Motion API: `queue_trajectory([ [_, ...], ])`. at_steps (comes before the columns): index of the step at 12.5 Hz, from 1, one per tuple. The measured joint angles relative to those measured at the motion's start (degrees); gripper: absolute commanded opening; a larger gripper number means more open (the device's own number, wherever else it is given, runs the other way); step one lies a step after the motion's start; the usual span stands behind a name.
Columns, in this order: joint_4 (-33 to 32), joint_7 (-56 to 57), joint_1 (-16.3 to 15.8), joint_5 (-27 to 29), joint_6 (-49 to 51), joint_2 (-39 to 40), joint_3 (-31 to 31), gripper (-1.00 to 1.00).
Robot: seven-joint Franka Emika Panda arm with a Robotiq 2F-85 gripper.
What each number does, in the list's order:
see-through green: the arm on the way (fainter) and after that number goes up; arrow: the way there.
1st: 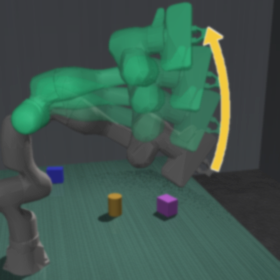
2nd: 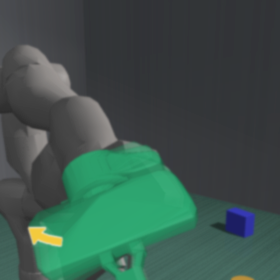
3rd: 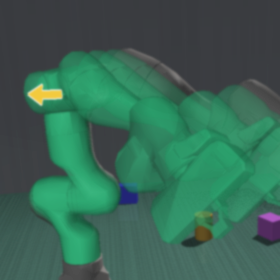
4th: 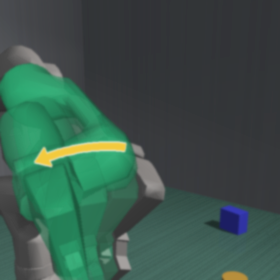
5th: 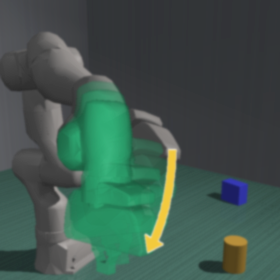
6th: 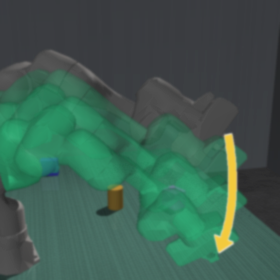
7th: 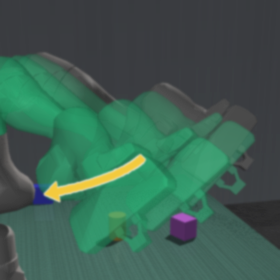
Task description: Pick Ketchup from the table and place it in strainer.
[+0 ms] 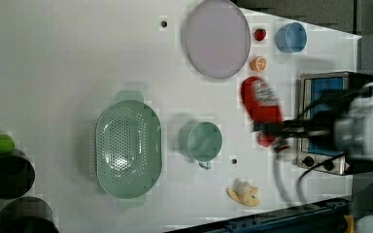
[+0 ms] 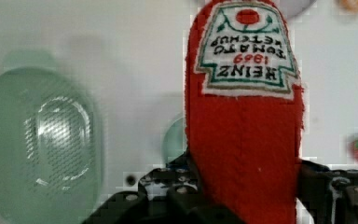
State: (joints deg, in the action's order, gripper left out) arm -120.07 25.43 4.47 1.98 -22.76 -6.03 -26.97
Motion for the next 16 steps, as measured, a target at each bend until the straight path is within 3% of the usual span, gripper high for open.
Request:
queue_trajectory([
  [3, -0.78, -7.85, -1.96, -0.08, -1.73, 4.66, -7.08, 0.23],
  [7, -0.9, -16.49, -2.5, 0.08, -13.69, 10.98, -15.02, 0.23],
  [12, -0.9, -26.82, -4.57, -5.79, -24.89, 23.18, -16.67, 0.23],
  [13, -1.12, -28.4, -5.01, -6.08, -27.91, 25.63, -16.06, 0.27],
  [16, -1.23, -31.49, -5.11, -7.88, -29.7, 30.85, -15.11, 0.9],
])
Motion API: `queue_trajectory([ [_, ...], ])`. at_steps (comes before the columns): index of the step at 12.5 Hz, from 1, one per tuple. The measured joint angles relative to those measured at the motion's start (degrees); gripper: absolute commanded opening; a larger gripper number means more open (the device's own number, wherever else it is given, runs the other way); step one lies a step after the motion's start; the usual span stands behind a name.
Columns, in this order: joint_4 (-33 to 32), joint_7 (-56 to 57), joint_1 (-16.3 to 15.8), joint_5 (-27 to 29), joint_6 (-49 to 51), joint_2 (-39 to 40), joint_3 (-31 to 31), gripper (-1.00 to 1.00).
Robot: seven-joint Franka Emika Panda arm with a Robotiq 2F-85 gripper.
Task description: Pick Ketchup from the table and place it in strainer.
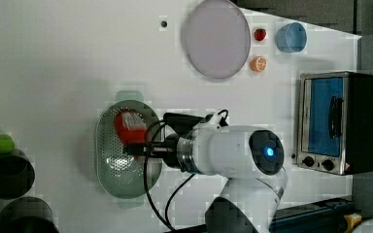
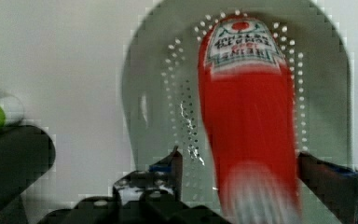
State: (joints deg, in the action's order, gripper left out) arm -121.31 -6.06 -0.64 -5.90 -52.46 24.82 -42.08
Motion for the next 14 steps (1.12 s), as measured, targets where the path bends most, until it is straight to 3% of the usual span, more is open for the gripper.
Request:
queue_trajectory([
  [1, 0.0, -0.45, -0.16, 0.0, -0.81, 0.74, 0.14, 1.0],
  [4, -0.34, -0.94, -0.28, -1.39, -0.78, 0.04, 0.59, 1.0],
  [7, -0.11, -1.52, 0.47, -1.5, 3.19, -5.46, 0.5, 1.0],
  [11, -0.22, -1.87, 4.96, -1.64, 12.7, -18.62, 1.2, 1.0],
  [14, 1.01, -2.05, 8.4, -1.12, 19.84, -28.12, 5.54, 1.0],
])
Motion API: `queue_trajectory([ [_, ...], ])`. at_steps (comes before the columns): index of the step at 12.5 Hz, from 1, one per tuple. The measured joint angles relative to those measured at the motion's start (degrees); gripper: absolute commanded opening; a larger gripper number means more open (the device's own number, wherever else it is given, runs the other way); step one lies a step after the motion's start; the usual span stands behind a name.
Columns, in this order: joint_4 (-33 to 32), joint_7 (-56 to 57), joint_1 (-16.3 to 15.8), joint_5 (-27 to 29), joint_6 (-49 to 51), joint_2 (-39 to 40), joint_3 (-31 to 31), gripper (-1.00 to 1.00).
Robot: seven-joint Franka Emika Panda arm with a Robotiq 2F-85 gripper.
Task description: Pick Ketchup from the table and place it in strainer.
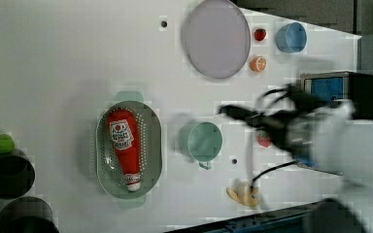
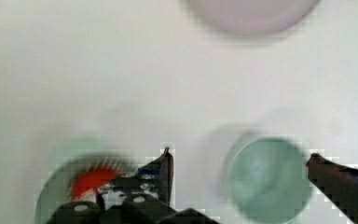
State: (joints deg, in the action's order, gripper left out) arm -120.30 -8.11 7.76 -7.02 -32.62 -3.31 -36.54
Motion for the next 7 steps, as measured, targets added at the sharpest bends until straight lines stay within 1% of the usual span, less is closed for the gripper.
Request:
queue_trajectory([
  [2, 1.12, 0.0, 1.43, 0.81, 4.28, -5.53, 6.07, 1.0],
  [3, 2.13, 0.0, 2.52, 3.09, 5.85, -7.19, 8.99, 1.0],
  [5, 3.13, 0.01, 4.13, 8.06, 8.78, -9.18, 15.71, 1.0],
  [7, 4.03, 1.99, 5.41, 9.35, 12.45, -9.46, 21.33, 1.0],
])
